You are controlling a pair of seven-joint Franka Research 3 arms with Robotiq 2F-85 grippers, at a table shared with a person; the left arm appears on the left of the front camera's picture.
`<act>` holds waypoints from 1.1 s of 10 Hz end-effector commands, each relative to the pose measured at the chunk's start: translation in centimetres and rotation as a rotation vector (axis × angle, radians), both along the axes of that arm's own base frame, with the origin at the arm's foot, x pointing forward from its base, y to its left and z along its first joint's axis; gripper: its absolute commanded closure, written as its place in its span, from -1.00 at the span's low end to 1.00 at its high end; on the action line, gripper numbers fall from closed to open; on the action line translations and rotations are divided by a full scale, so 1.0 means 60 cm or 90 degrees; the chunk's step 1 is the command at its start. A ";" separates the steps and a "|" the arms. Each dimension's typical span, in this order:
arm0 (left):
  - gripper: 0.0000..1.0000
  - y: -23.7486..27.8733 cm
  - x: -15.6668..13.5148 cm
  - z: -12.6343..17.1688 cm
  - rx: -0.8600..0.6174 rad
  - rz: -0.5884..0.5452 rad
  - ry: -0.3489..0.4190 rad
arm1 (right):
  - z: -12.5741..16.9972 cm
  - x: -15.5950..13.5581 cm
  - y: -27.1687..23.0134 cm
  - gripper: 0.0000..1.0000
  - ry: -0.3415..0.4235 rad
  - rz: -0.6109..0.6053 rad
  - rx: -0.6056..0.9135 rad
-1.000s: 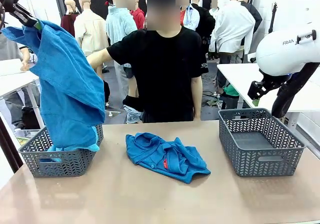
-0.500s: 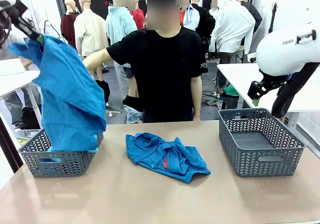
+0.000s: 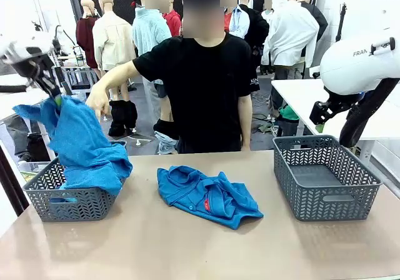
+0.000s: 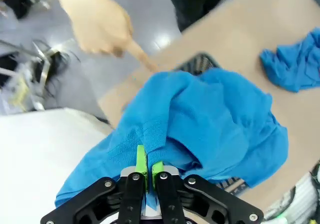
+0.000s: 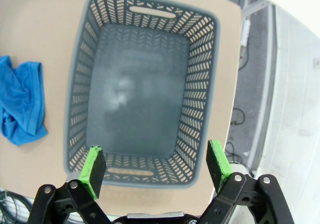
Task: Sort the tops and bottoms.
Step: Sort the clothes according to human instructions.
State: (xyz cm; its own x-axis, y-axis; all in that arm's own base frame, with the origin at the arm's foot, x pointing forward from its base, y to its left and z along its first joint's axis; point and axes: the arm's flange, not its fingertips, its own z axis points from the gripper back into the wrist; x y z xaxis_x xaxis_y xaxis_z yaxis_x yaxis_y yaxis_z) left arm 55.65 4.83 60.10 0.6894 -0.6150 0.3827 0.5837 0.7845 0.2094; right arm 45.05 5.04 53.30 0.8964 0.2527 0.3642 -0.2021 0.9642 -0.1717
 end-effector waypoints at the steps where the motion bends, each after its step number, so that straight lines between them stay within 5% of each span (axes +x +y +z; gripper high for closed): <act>1: 1.00 -0.003 0.019 -0.053 -0.028 0.015 0.106 | 0.004 0.003 0.003 -1.00 0.002 -0.010 -0.010; 5: 1.00 0.005 0.005 -0.173 -0.146 0.012 0.210 | 0.004 0.003 0.003 -1.00 0.002 -0.010 -0.010; 9: 1.00 0.006 -0.005 -0.282 -0.188 0.007 0.239 | 0.004 0.003 0.003 -1.00 0.002 -0.010 -0.010; 10: 1.00 0.011 -0.018 -0.285 -0.197 0.021 0.243 | 0.004 0.003 0.003 -1.00 0.002 -0.010 -0.010; 11: 1.00 0.007 -0.046 -0.225 -0.182 0.035 0.195 | 0.004 0.003 0.003 -1.00 0.002 -0.010 -0.010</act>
